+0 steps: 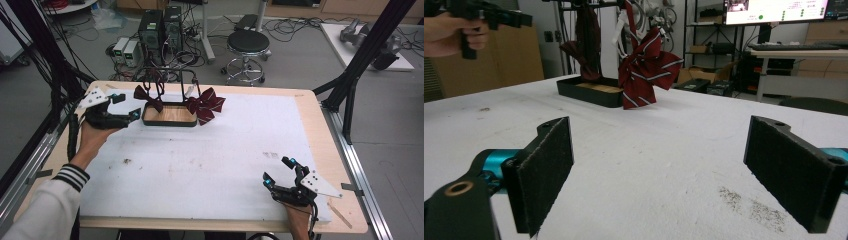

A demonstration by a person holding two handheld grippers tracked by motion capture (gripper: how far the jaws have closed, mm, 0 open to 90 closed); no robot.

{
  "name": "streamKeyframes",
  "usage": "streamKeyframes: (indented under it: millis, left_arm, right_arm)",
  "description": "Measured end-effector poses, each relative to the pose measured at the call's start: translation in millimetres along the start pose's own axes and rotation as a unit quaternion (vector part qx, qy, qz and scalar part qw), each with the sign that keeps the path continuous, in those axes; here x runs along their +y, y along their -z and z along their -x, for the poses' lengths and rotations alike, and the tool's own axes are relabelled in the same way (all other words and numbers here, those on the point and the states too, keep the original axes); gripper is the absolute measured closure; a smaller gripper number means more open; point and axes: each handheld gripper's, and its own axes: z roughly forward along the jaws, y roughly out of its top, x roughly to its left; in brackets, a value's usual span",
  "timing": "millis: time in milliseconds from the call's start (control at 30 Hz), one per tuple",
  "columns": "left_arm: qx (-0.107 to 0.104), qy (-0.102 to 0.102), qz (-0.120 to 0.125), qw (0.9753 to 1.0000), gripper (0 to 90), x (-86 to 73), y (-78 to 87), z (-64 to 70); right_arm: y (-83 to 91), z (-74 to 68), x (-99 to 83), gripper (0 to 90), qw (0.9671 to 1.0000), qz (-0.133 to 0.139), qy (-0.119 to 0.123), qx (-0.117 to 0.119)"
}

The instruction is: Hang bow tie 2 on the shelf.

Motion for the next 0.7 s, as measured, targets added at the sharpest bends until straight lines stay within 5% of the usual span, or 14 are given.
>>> streamKeyframes:
  millis: [133,400,700]
  left_arm:
    - [-0.012,-0.006,0.028,0.9995,16.0,-20.3,25.8,16.2]
    - [-0.016,0.029,0.074,0.9967,15.6,-69.0,65.3,33.1]
    - [-0.013,0.029,0.090,0.9954,15.4,-102.2,84.0,51.3]
  right_arm:
    - [-0.1,0.1,0.2,11.6,1.0000,-0.004,-0.007,-0.002]
    - [-1.1,0.6,0.4,11.6,1.0000,-0.003,-0.004,-0.007]
    - [0.2,-1.3,-0.1,11.6,0.9999,0.000,-0.004,-0.011]
